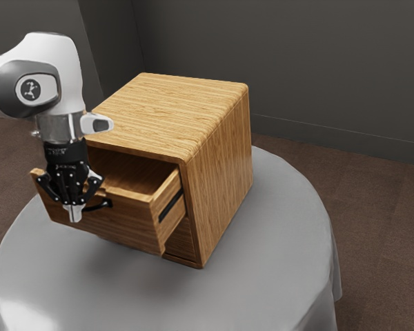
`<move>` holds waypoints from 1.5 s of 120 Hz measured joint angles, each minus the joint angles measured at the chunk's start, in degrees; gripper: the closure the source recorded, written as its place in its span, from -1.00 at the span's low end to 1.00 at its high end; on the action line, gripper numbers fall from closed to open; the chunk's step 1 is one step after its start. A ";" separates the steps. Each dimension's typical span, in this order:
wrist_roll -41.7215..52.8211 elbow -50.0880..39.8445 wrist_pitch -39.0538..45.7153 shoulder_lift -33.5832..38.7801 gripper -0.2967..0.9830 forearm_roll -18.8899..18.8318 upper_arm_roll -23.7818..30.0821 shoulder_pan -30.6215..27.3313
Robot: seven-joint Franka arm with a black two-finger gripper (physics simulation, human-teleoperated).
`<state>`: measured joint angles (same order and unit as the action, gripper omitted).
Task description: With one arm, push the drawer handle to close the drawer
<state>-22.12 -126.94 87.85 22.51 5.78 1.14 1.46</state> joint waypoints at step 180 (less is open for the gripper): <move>4.28 15.34 4.72 -15.63 0.69 -3.08 -0.32 -0.07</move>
<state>-17.84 -111.60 92.57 6.87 2.70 0.82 1.39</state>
